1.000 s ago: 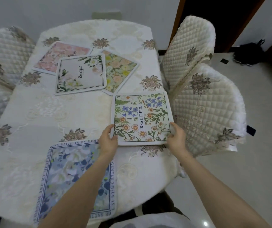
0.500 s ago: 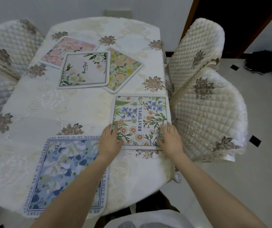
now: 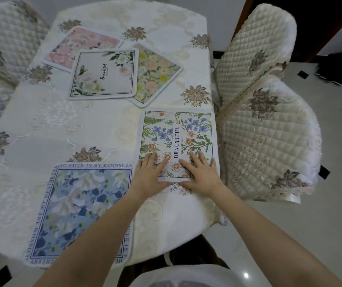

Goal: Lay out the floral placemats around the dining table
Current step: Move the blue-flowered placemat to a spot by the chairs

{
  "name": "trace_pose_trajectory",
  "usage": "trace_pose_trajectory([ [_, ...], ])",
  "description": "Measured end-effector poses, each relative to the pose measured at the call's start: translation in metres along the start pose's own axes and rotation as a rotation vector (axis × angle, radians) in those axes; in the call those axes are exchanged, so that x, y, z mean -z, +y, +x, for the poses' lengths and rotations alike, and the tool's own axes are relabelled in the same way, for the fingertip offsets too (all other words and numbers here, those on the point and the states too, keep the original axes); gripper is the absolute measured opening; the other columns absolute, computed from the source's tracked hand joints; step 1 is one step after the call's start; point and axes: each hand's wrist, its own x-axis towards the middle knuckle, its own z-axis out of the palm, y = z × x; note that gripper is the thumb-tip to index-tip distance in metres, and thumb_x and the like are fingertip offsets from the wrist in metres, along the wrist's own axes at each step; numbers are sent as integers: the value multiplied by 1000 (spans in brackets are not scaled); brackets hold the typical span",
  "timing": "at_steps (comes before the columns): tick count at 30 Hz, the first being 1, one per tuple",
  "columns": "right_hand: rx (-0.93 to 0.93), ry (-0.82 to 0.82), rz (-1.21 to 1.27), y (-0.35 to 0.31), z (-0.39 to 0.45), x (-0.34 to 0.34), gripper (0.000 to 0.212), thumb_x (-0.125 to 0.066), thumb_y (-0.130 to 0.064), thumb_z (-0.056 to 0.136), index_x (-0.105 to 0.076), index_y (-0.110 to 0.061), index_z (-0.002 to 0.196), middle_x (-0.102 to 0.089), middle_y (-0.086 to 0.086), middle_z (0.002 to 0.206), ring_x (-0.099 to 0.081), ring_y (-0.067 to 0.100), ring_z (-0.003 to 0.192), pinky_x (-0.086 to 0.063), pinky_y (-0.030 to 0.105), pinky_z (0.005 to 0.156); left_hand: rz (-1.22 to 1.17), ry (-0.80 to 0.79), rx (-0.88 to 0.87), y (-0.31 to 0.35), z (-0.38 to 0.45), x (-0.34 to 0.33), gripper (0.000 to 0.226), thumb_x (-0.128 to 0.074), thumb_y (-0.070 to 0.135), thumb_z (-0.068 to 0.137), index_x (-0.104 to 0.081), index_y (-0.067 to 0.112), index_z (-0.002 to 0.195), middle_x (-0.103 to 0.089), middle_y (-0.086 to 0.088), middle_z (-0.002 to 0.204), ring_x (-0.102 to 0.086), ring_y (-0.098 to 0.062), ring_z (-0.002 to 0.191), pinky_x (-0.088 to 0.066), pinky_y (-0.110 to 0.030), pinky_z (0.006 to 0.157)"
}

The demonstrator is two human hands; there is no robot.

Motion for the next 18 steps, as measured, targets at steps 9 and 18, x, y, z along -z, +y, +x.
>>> trace_pose_trajectory([
  [9,36,-18,1,11,7,11,81,-50,-68,78,-8,-48,145,3,-3,161,9,27,147,2,62,113,-24,30,23,5,8,-4,88,-53,65,77,-4,43,146,-6,-8,160,3,-28,147,-6,-50,120],
  [18,40,-13,14,12,8,8,80,-51,-67,79,-7,-48,144,3,-3,161,11,27,146,3,63,113,-6,10,37,6,11,-7,89,-53,65,78,-3,41,147,-4,-9,160,4,-30,147,-5,-52,119],
])
